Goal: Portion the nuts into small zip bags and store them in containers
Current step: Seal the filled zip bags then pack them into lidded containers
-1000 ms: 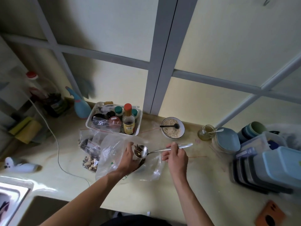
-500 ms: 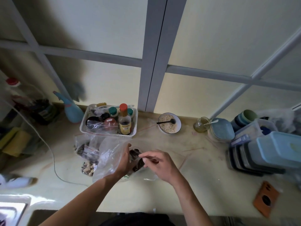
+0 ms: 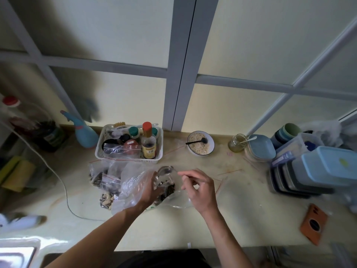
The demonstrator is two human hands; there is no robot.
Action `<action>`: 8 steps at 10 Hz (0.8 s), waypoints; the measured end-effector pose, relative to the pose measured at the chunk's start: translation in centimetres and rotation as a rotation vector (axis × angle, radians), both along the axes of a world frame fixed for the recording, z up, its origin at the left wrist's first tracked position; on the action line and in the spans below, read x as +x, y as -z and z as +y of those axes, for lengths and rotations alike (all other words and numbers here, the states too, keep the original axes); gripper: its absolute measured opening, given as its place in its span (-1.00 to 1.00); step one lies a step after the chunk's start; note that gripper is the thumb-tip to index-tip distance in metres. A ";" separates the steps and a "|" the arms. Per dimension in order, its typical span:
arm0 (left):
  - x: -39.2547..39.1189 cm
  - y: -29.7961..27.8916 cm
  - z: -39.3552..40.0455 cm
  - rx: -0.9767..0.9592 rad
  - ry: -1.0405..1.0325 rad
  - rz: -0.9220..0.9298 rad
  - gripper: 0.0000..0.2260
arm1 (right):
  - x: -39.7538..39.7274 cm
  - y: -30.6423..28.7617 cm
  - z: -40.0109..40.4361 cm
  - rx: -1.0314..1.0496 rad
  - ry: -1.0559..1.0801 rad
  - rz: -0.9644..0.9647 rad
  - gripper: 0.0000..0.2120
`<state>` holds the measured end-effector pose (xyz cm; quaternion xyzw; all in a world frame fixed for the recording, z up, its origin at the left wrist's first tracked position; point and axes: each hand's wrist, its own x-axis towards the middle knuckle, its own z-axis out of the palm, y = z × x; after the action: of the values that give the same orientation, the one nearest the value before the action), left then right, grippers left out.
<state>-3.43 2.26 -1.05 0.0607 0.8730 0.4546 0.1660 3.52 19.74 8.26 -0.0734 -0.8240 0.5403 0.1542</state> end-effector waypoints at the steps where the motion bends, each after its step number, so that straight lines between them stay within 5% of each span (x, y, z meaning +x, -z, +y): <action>1: 0.0 -0.1 -1.0 -0.032 -0.009 0.089 -0.55 | 0.3 0.0 0.0 0.056 0.121 -0.021 -0.82; 2: 0.1 -1.4 -1.7 -0.131 0.155 0.250 -0.50 | 0.5 0.4 -0.3 0.144 0.207 -0.051 -0.77; 3: -0.1 -1.6 -1.8 -0.249 0.264 0.288 -0.81 | 0.6 1.2 -0.9 0.182 0.253 -0.072 -0.67; 6: 1.1 -2.3 -3.1 -0.235 0.102 0.384 -0.88 | 1.6 2.2 -1.4 0.261 0.382 -0.092 -0.59; 8: 1.2 -0.4 -3.1 -0.389 0.012 0.154 -0.84 | 2.4 2.0 -2.1 0.292 0.456 -0.059 -0.73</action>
<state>-2.28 -0.82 -0.64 0.0673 0.9540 0.2705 0.1102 5.87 17.69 6.27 -0.2499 -0.8595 0.3646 0.2568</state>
